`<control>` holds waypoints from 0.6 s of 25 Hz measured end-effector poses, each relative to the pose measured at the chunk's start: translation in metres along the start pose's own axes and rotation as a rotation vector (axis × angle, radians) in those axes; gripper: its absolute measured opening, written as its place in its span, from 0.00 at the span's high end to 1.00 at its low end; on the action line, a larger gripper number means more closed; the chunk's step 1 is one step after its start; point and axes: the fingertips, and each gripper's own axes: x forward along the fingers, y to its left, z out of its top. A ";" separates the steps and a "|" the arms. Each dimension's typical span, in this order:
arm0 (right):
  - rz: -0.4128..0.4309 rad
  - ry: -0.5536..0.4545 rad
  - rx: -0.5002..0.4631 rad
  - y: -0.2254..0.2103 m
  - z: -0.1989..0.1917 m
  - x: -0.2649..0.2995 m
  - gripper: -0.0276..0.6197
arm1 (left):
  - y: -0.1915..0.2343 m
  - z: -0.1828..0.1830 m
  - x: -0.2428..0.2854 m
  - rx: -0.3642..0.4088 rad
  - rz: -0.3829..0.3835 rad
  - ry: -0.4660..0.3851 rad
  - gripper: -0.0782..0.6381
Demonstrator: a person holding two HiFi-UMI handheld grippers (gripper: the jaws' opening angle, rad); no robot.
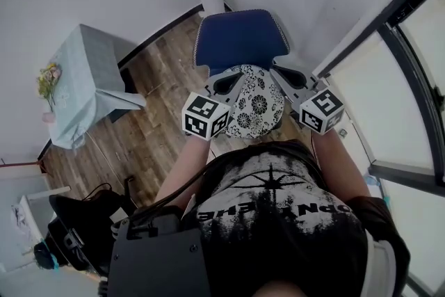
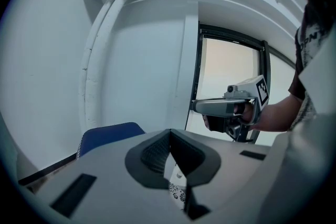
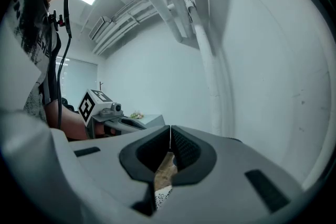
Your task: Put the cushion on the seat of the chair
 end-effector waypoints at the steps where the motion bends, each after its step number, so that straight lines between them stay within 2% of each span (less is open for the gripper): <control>1: -0.001 0.001 0.000 0.000 -0.001 0.000 0.93 | 0.000 0.000 0.000 0.001 -0.001 0.000 0.87; 15: 0.023 0.014 -0.011 0.016 -0.002 -0.001 0.93 | -0.006 0.000 -0.008 0.024 -0.004 0.009 0.87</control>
